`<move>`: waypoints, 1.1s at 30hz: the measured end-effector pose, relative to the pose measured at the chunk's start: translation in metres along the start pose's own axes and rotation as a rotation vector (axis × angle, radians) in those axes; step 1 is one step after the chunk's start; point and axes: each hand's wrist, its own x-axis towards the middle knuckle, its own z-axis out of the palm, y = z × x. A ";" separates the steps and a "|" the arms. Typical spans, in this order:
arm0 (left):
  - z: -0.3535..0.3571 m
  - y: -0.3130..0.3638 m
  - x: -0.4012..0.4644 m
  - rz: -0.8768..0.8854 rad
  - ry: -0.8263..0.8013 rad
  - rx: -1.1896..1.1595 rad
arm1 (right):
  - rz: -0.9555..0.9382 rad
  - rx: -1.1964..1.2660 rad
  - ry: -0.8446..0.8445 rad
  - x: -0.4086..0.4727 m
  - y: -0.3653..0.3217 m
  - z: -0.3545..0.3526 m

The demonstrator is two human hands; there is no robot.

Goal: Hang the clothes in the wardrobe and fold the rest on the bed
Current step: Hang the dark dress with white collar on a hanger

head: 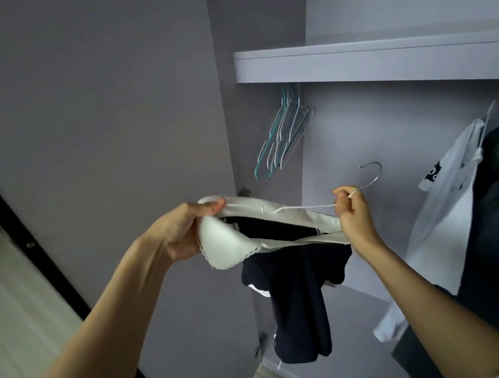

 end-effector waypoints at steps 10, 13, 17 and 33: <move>-0.003 -0.048 0.000 -0.177 -0.005 0.067 | -0.222 -0.180 0.120 -0.001 -0.020 -0.011; -0.005 -0.053 0.003 -0.164 0.062 0.086 | -0.292 -0.250 0.105 -0.004 -0.027 -0.011; -0.006 -0.061 0.008 -0.144 0.268 0.192 | -0.339 -0.326 0.050 -0.006 -0.033 -0.005; -0.015 -0.069 0.019 -0.024 0.283 0.244 | -0.201 -0.314 -0.441 -0.025 -0.024 -0.020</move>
